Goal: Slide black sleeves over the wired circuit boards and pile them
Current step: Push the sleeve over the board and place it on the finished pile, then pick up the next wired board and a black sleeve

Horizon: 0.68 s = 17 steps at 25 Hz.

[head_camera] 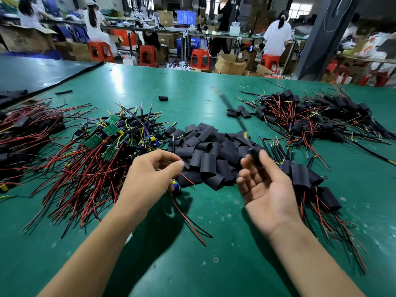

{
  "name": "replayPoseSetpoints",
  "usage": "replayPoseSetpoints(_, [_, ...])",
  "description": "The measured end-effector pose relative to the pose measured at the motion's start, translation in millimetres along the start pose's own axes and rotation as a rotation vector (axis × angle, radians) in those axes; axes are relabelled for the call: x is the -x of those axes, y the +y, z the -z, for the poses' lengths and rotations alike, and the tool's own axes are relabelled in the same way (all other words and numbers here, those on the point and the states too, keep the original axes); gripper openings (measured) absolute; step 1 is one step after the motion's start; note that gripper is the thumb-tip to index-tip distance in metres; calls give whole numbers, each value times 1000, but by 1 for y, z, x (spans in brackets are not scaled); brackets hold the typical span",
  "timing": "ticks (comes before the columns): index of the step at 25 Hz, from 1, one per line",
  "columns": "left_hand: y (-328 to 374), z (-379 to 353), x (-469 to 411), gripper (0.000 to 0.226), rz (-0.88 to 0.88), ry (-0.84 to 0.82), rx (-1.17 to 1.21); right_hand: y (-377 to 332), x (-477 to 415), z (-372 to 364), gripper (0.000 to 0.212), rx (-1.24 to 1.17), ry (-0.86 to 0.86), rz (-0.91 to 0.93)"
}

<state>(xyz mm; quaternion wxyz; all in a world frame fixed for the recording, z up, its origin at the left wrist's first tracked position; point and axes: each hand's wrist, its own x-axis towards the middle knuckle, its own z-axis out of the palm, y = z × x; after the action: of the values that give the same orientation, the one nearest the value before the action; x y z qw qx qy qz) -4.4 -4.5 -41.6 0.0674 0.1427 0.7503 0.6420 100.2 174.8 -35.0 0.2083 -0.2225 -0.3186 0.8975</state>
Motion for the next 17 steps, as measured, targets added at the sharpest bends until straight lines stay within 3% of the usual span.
replayPoseSetpoints(2, [-7,5,-5,8,-124,177,-305,-10,-6,9,25,-76,118,62])
replayPoseSetpoints(4, [-10,4,-4,7,-211,229,-432,-17,-10,16,34,-127,177,95])
replayPoseSetpoints(7, [-18,0,-3,12,-219,169,-546,-20,-14,23,44,-166,212,92])
replayPoseSetpoints(10, [-25,-1,-3,25,-174,37,-750,-13,-20,26,48,-45,185,74])
replayPoseSetpoints(12, [-25,1,-4,29,-119,-35,-803,-4,-22,25,44,223,137,130])
replayPoseSetpoints(16, [-20,4,-3,15,-77,4,-738,26,-23,32,8,1227,-81,678])
replayPoseSetpoints(17, [-19,3,-3,12,-66,31,-677,31,-24,34,11,1390,-142,720])
